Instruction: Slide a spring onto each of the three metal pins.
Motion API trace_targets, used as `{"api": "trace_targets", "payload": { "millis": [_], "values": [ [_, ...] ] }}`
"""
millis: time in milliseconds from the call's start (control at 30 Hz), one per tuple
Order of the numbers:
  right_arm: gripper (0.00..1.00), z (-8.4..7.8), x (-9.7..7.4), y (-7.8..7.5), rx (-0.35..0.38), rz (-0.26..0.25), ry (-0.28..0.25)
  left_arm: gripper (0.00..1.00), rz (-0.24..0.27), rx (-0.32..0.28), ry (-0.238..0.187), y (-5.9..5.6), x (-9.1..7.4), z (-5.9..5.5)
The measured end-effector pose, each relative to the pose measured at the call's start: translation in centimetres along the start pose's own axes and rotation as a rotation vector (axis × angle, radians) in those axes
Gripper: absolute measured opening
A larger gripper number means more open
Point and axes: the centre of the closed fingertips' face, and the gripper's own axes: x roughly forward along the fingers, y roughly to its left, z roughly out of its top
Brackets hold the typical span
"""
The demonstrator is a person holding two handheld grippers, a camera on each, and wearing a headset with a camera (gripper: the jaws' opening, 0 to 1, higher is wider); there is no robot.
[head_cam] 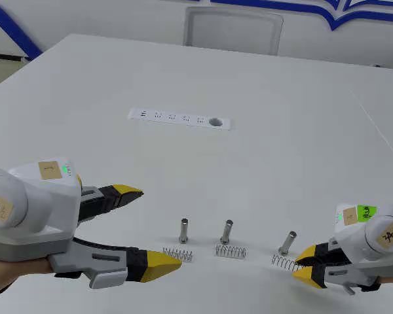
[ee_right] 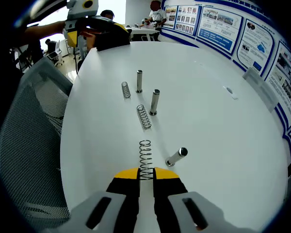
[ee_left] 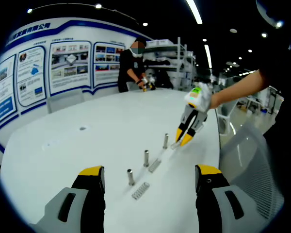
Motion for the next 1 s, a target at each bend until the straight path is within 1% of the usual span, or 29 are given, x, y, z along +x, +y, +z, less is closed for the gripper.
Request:
{"api": "trace_targets", "payload": {
  "millis": [33,100,167,233,333,433,567,600,633,667,733,767,833,1000],
  "values": [
    [0.10,0.6,-0.3,0.0,-0.004,-0.002,-0.009,0.78,-0.011,0.003,-0.002,-0.2,0.1,0.1],
    [0.10,2.3,-1.2,0.2,-0.026,-0.001,-0.039,0.78,-0.032,0.015,0.000,-0.8,0.5,0.4],
    [0.10,4.0,-2.1,0.7,-0.073,0.004,-0.057,0.78,-0.045,0.043,0.016,-1.2,1.0,0.3],
    [0.10,5.4,-2.9,1.1,-0.105,0.005,-0.069,0.78,-0.060,0.060,0.025,-1.6,1.4,0.2],
    [0.10,6.7,-3.5,1.5,-0.141,0.006,-0.082,0.77,-0.079,0.059,0.017,-2.2,2.0,0.6],
    [0.10,7.1,-3.7,1.9,-0.167,0.004,-0.073,0.77,-0.087,0.061,0.005,-2.6,2.4,1.1],
    [0.10,7.7,-4.2,2.6,-0.178,0.009,-0.077,0.76,-0.100,0.075,-0.011,-3.1,2.8,1.9],
    [0.10,8.0,-4.3,2.8,-0.170,0.012,-0.083,0.75,-0.103,0.079,-0.012,-3.2,2.9,1.9],
    [0.10,8.4,-4.4,3.1,-0.166,0.019,-0.094,0.75,-0.106,0.083,-0.012,-3.3,3.0,2.0],
    [0.10,8.9,-4.7,3.6,-0.173,0.027,-0.106,0.74,-0.115,0.097,-0.001,-3.5,3.1,1.9],
    [0.10,9.3,-4.8,3.9,-0.188,0.026,-0.107,0.72,-0.133,0.114,0.008,-4.0,3.3,1.8],
    [0.10,9.5,-5.0,4.2,-0.196,0.029,-0.109,0.71,-0.148,0.114,0.013,-4.4,3.5,1.8],
    [0.10,9.9,-5.1,4.7,-0.204,0.031,-0.119,0.70,-0.163,0.117,0.015,-5.0,3.8,1.7],
    [0.10,10.5,-5.2,5.8,-0.231,0.040,-0.124,0.69,-0.197,0.130,0.023,-6.2,4.3,1.7]
  ]
}}
